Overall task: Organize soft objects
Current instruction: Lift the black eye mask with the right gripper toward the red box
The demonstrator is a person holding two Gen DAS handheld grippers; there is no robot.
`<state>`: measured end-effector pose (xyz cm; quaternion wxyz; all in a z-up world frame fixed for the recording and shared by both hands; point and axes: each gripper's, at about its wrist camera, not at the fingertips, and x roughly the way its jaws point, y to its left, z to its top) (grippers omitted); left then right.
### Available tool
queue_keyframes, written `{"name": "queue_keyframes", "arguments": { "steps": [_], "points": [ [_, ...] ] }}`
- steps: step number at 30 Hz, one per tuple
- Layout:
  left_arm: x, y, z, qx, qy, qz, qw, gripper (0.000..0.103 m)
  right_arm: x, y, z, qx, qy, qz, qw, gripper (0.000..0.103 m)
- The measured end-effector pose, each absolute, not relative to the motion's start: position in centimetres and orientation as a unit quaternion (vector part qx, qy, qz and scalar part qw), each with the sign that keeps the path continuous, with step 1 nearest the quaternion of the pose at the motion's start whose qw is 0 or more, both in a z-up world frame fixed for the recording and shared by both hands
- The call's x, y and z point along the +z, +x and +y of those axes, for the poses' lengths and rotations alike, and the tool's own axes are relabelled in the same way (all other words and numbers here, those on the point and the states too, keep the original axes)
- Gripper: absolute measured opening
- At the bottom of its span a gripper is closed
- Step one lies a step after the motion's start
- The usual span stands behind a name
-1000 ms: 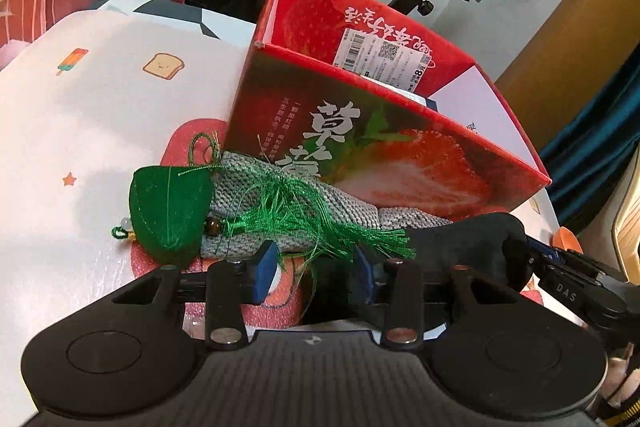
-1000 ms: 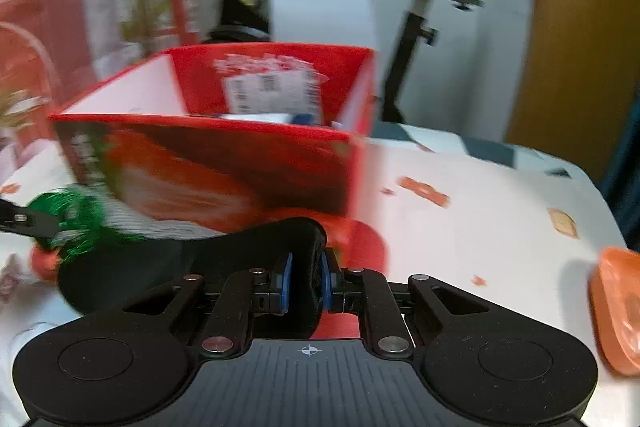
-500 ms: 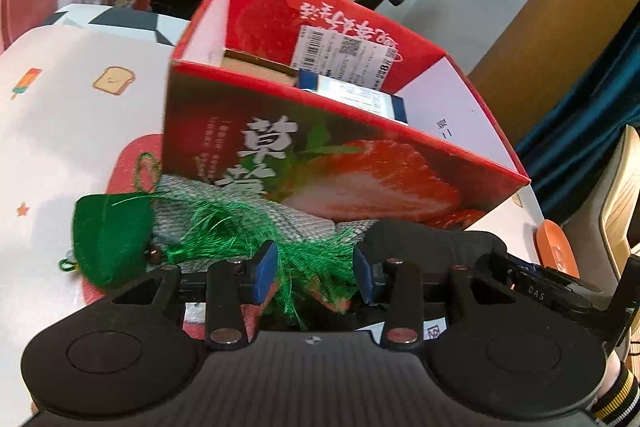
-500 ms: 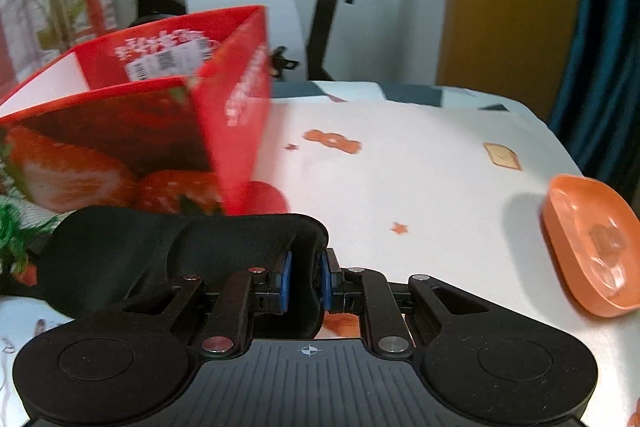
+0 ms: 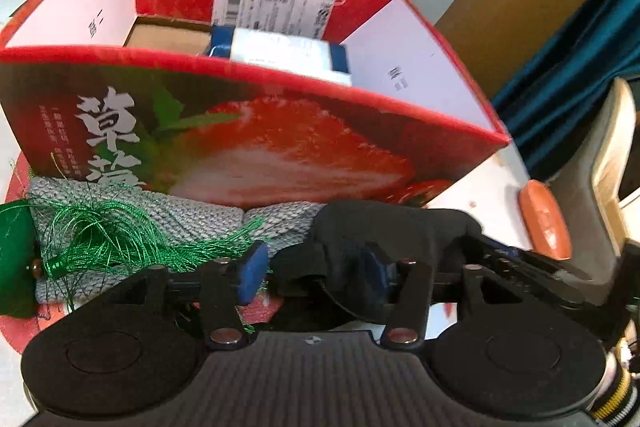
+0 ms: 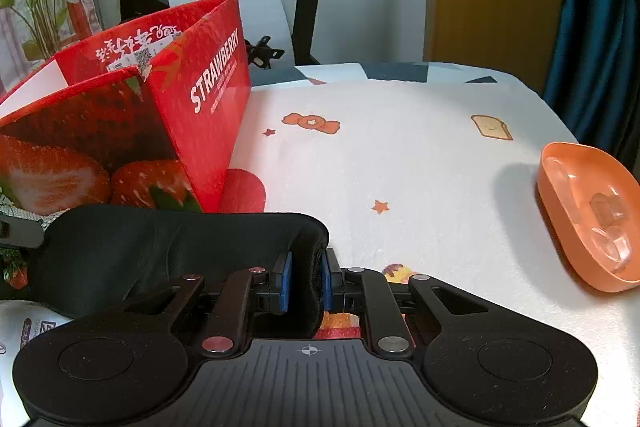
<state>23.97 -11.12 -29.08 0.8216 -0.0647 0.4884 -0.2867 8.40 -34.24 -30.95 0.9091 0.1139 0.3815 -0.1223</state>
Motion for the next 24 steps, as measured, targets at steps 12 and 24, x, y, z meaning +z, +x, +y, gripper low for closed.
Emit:
{"name": "queue_keyframes", "arguments": {
  "steps": [12,24],
  "points": [
    [-30.6,24.5,-12.8,-0.305,-0.088,0.511,0.799,0.054,-30.9,8.2,-33.9,-0.114,0.115,0.386,0.908,0.014],
    [-26.4,22.2,-12.2,-0.339,-0.049,0.431,0.835,0.011,-27.9,6.9,-33.7,-0.093,0.122,0.355,0.922,0.014]
  ]
}}
